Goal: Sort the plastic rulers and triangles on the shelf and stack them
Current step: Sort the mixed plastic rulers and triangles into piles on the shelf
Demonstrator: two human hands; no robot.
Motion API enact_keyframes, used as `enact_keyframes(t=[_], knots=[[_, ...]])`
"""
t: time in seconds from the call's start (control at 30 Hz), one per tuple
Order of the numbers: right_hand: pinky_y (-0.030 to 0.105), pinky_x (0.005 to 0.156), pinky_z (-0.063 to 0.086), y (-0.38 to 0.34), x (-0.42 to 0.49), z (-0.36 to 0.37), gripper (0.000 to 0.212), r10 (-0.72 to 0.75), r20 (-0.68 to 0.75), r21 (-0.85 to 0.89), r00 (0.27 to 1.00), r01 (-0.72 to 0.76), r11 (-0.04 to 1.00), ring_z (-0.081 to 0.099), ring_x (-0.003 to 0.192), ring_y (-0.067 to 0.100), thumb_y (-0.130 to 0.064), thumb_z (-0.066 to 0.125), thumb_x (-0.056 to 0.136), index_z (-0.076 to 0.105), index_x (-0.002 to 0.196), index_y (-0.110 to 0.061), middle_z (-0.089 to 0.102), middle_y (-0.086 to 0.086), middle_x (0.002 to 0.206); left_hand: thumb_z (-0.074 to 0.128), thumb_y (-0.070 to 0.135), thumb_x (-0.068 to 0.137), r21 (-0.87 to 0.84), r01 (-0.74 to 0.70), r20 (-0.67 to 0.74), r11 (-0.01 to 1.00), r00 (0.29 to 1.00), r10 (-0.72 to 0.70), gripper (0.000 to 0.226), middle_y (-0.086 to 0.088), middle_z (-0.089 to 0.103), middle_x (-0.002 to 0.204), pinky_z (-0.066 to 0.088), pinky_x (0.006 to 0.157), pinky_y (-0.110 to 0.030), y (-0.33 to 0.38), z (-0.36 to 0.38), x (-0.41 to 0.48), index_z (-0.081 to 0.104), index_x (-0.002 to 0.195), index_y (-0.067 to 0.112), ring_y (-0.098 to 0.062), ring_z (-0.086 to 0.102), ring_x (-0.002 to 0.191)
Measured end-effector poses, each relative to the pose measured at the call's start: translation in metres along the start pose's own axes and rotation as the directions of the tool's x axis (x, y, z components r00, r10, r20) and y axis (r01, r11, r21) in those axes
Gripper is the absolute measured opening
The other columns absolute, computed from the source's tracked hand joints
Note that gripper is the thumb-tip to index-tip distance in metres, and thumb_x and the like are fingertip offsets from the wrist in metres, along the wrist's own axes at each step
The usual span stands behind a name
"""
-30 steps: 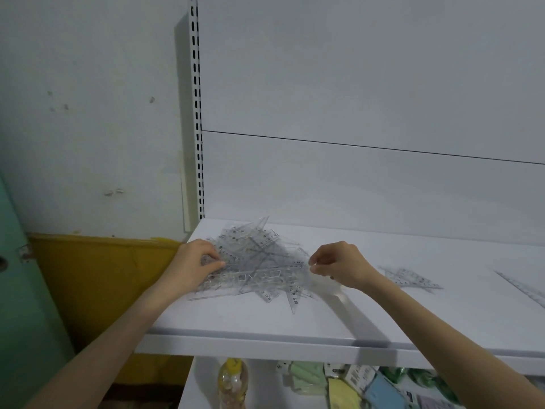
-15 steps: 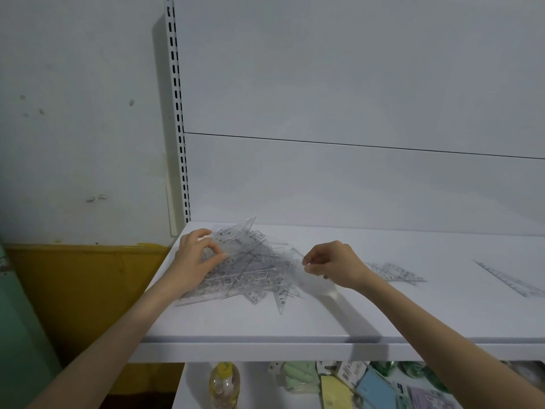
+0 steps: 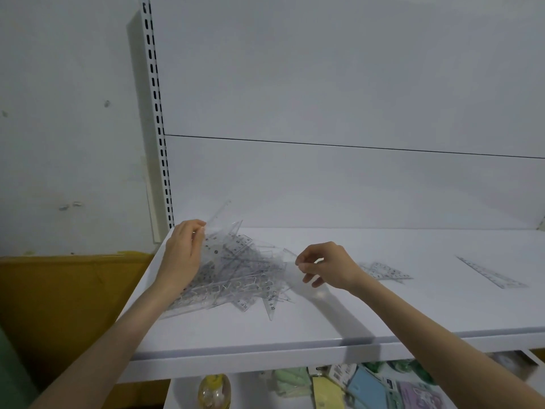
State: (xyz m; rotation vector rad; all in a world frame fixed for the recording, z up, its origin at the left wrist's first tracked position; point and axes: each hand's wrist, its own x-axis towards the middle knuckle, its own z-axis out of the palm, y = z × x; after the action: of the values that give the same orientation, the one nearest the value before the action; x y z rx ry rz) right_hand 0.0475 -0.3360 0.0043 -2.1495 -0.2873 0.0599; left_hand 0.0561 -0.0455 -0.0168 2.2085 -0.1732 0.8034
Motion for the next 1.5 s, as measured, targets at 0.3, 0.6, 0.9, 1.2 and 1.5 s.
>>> enact_keyframes(t=[0.3,0.6,0.9,1.2,1.5], knots=[[0.026,0.053,0.055,0.005,-0.014,-0.019,0.006,0.032,-0.065,0.063,0.997,-0.028,0.998,0.07,0.067,0.018,-0.005,0.064,0.088,0.069,0.085,-0.006,0.068,0.011,0.087,0.049,0.014,0.097,-0.513,0.174,0.16,0.841,0.981,-0.105,0.015,-0.015,0.066,0.077,0.054,0.044,-0.037,0.038,0.012,0.005,0.056,0.088,0.003,-0.032,0.067,0.059],[0.026,0.056,0.055,0.033,-0.047,-0.07,0.014,0.138,-0.205,0.277,0.969,-0.078,0.958,0.072,0.07,0.026,-0.007,0.067,0.087,0.069,0.09,0.007,0.069,0.017,0.074,0.062,-0.006,0.083,-0.542,0.328,0.335,0.774,0.929,-0.159,0.013,-0.019,0.067,0.067,0.06,0.059,-0.037,0.09,0.069,0.012,0.062,0.092,0.003,-0.034,0.067,0.057],[0.02,0.053,0.048,0.105,-0.072,-0.167,0.017,0.194,-0.338,0.18,0.921,-0.139,0.974,0.066,0.069,0.01,-0.004,0.059,0.087,0.073,0.096,-0.009,0.072,0.005,0.082,0.052,-0.001,0.088,-0.379,0.212,0.379,0.901,0.924,-0.058,0.031,0.002,0.058,0.063,0.042,0.057,-0.028,0.153,0.159,0.007,0.07,0.094,0.023,-0.02,0.062,0.053],[0.021,0.064,0.05,0.23,-0.11,-0.316,0.027,0.245,-0.51,-0.05,0.824,-0.313,0.948,0.06,0.067,0.013,-0.001,0.057,0.081,0.069,0.103,-0.009,0.07,0.006,0.085,0.051,-0.003,0.084,-0.263,0.251,0.468,0.932,0.877,-0.104,0.03,-0.001,0.059,0.074,0.048,0.052,-0.018,0.264,0.285,-0.022,0.065,0.095,0.021,-0.004,0.056,0.046],[0.019,0.083,0.046,0.28,-0.081,-0.349,0.029,0.076,-0.382,-0.285,0.921,-0.196,0.938,0.063,0.095,0.016,-0.005,0.054,0.087,0.071,0.11,-0.009,0.071,0.005,0.106,0.051,-0.01,0.083,-0.18,0.205,0.461,0.962,0.882,-0.102,0.031,-0.004,0.055,0.083,0.043,0.053,-0.011,0.303,0.309,-0.042,0.065,0.087,0.017,-0.016,0.057,0.052]])
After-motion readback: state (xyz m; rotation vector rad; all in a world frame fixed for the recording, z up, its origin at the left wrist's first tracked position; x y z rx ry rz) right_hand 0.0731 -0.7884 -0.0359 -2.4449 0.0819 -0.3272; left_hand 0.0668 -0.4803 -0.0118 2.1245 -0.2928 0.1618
